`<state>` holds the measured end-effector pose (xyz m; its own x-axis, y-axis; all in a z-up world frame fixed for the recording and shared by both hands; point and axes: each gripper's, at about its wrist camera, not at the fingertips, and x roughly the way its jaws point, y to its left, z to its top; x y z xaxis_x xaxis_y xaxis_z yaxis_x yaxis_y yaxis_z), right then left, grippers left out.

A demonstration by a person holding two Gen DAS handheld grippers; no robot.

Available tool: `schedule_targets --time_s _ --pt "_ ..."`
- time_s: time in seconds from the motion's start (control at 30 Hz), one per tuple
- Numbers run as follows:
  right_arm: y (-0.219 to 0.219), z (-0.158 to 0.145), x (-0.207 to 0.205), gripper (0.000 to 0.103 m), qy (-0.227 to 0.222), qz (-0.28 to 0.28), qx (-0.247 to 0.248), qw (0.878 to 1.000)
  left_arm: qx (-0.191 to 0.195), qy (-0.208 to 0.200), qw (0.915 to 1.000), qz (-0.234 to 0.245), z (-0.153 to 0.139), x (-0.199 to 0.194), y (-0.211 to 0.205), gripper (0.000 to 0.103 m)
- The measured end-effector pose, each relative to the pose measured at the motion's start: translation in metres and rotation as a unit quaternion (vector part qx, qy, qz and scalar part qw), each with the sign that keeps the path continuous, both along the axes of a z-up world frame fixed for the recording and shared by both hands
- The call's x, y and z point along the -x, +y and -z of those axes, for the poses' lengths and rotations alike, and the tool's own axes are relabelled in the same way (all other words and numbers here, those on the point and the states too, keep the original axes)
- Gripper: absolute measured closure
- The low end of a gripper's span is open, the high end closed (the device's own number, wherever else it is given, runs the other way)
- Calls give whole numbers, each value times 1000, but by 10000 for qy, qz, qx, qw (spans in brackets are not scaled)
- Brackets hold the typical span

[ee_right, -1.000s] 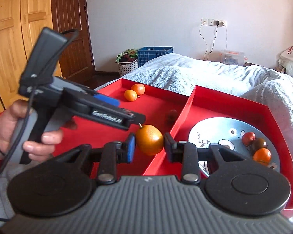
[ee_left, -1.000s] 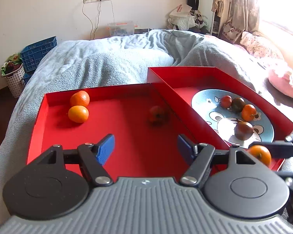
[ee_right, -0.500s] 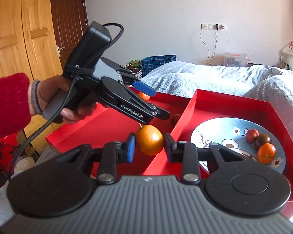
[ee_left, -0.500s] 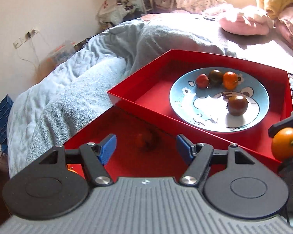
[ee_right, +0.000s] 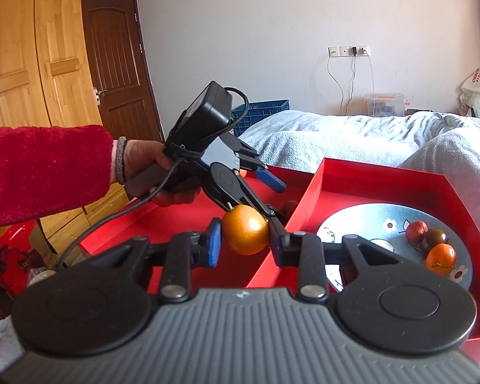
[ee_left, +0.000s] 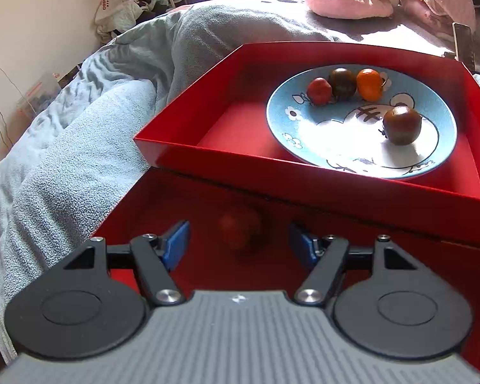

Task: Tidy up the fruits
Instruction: 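Lift the small orange with the right tool while the left tool reaches toward the red apple, then grasp the red apple with the left tool and carry it over the blue plate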

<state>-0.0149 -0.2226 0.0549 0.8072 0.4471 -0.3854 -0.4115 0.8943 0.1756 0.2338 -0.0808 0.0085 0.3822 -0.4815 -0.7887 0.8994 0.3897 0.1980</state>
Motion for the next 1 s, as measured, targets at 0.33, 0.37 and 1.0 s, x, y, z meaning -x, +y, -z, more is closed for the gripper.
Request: schedule_targets --time_s 0.33,0.37,1.0 --pt "-2 3 -2 69 60 73 -60 9999 68 235 9990 361 8 -8 1 62" --pt "-2 3 -1 69 44 81 -56 9999 97 237 9991 324 8 -7 1 62" --pt "5 4 15 69 -115 145 270 9995 129 -398 9963 -750 -24 66 37 63"
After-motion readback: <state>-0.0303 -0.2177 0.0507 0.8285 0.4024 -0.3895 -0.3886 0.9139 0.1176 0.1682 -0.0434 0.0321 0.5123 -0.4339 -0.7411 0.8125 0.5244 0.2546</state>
